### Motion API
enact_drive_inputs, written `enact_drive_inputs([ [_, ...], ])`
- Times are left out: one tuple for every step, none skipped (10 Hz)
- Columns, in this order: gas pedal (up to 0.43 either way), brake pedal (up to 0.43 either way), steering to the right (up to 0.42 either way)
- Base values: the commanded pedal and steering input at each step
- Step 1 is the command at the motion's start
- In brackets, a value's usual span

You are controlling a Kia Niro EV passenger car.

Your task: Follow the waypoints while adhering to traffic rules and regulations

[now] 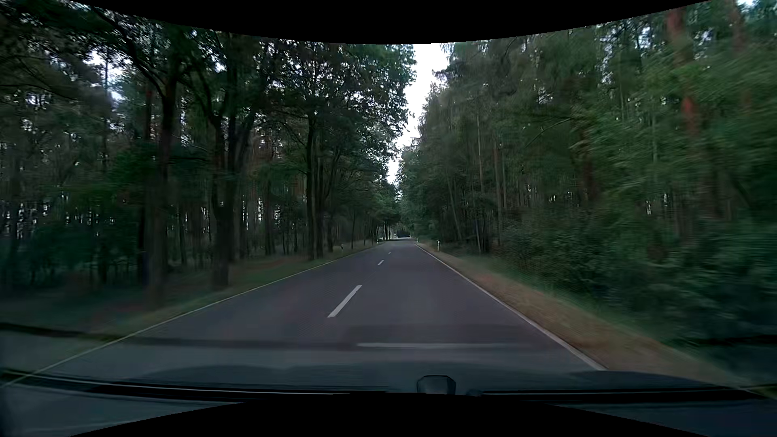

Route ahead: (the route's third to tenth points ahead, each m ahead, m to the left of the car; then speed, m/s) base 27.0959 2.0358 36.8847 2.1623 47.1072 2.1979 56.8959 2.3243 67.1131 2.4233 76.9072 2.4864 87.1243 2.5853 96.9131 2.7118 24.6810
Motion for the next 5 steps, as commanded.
enact_drive_inputs([
  [0.02, 0.0, -0.003],
  [0.008, 0.0, -0.003],
  [0.0, 0.0, -0.003],
  [0.0, 0.0, -0.002],
  [0.0, 0.0, -0.002],
])
